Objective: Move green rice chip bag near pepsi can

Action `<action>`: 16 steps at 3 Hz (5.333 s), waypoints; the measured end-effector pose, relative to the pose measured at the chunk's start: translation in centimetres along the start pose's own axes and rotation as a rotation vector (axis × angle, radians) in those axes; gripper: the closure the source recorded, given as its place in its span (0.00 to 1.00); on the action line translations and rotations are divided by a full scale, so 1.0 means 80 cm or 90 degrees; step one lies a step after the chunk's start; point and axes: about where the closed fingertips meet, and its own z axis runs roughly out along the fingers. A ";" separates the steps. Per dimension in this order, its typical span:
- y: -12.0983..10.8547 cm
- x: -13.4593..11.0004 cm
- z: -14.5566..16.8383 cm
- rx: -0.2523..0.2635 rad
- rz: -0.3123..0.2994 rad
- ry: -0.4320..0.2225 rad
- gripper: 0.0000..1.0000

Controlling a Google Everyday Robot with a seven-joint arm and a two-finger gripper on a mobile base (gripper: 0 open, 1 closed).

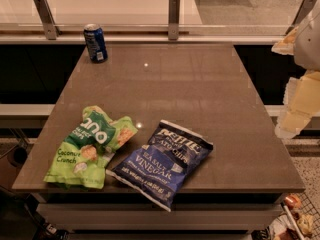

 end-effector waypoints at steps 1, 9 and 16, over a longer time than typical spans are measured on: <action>0.000 0.000 0.000 0.000 0.000 0.000 0.00; 0.051 -0.286 0.123 -0.029 -0.079 -0.310 0.00; 0.193 -0.422 0.177 -0.150 -0.076 -0.150 0.00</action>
Offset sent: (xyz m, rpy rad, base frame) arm 0.0106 0.0235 -0.0068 0.1699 -0.0602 0.0389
